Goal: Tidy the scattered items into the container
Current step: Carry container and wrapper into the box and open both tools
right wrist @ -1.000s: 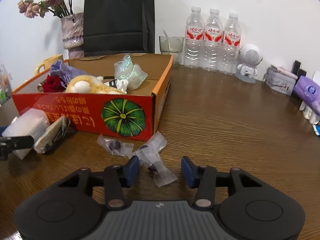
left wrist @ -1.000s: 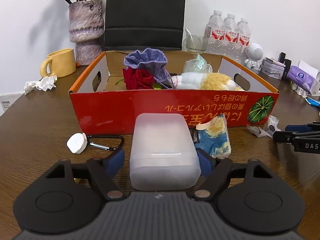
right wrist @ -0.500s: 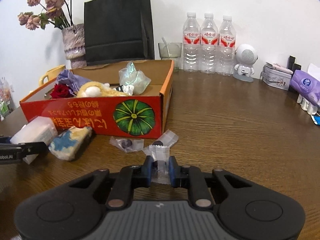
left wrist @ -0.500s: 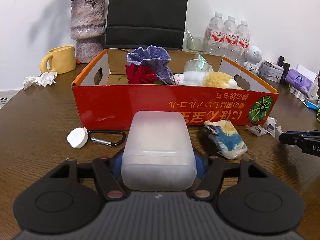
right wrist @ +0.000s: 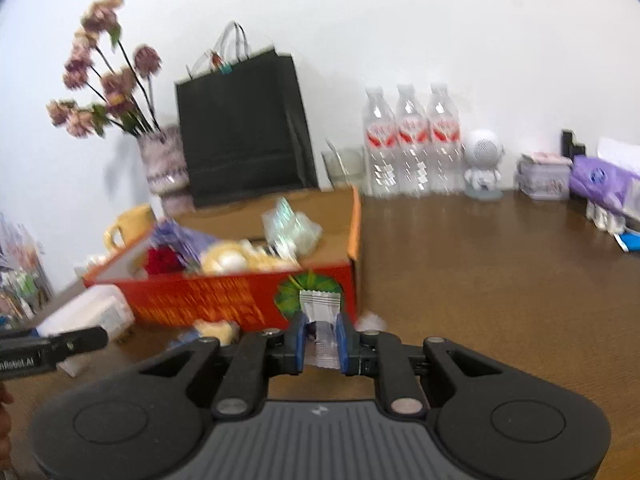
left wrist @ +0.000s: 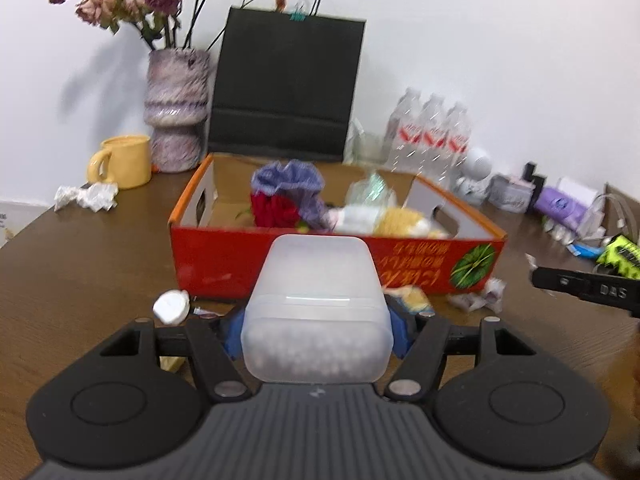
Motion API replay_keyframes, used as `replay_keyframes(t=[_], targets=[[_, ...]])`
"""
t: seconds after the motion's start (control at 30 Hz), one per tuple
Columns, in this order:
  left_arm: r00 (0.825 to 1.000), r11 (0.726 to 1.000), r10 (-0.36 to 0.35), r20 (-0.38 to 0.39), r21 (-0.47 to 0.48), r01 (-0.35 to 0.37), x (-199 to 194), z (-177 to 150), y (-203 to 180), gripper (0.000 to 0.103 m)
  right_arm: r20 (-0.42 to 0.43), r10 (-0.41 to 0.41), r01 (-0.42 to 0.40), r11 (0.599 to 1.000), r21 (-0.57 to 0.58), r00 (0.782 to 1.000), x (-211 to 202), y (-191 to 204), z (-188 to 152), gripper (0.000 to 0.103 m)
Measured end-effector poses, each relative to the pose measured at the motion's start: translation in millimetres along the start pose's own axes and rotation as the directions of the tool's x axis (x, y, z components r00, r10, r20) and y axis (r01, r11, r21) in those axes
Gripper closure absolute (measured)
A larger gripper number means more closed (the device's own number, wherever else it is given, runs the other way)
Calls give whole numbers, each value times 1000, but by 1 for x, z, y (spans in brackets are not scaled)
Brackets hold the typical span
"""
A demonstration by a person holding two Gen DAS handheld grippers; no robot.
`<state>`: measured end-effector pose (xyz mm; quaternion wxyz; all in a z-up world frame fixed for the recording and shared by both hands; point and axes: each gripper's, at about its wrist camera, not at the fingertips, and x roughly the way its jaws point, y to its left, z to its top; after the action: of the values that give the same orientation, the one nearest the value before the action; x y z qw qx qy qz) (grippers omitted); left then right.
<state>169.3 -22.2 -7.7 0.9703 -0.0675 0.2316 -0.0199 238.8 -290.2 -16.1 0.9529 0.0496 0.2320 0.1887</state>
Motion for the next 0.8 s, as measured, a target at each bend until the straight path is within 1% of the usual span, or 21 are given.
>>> replay_keyframes(t=[0.07, 0.17, 0.27, 0.33, 0.43, 0.53, 0.6, 0.67, 0.8], targets=[[999, 1000, -9, 31, 14, 9, -3, 16, 3, 36, 21, 15, -15, 1000, -16, 1000, 1, 5, 16, 88], [997, 1000, -5, 81, 31, 3, -1, 44, 9, 36, 38, 22, -20, 999, -48, 999, 13, 12, 45, 88], [991, 999, 19, 130, 45, -25, 9, 68, 12, 36, 37, 22, -19, 998, -58, 999, 37, 20, 71, 88], [989, 999, 39, 143, 29, -44, 23, 80, 16, 36, 27, 30, -29, 999, -37, 999, 58, 24, 83, 88], [993, 999, 43, 110, -7, -43, 47, 92, 26, 36, 11, 28, -28, 1000, 0, 1000, 90, 28, 93, 88], [997, 998, 48, 65, -52, -44, 72, 97, 39, 36, -43, -2, 3, 999, 39, 999, 123, 29, 95, 88], [998, 995, 56, 31, -82, -53, 87, 98, 48, 36, -70, -8, 12, 998, 57, 998, 141, 28, 94, 88], [999, 994, 54, 4, -96, -53, 99, 97, 56, 36, -91, -14, 18, 999, 44, 996, 154, 30, 91, 88], [997, 993, 67, -35, -94, -70, 115, 93, 64, 36, -125, -44, 45, 999, 1, 991, 168, 33, 82, 88]])
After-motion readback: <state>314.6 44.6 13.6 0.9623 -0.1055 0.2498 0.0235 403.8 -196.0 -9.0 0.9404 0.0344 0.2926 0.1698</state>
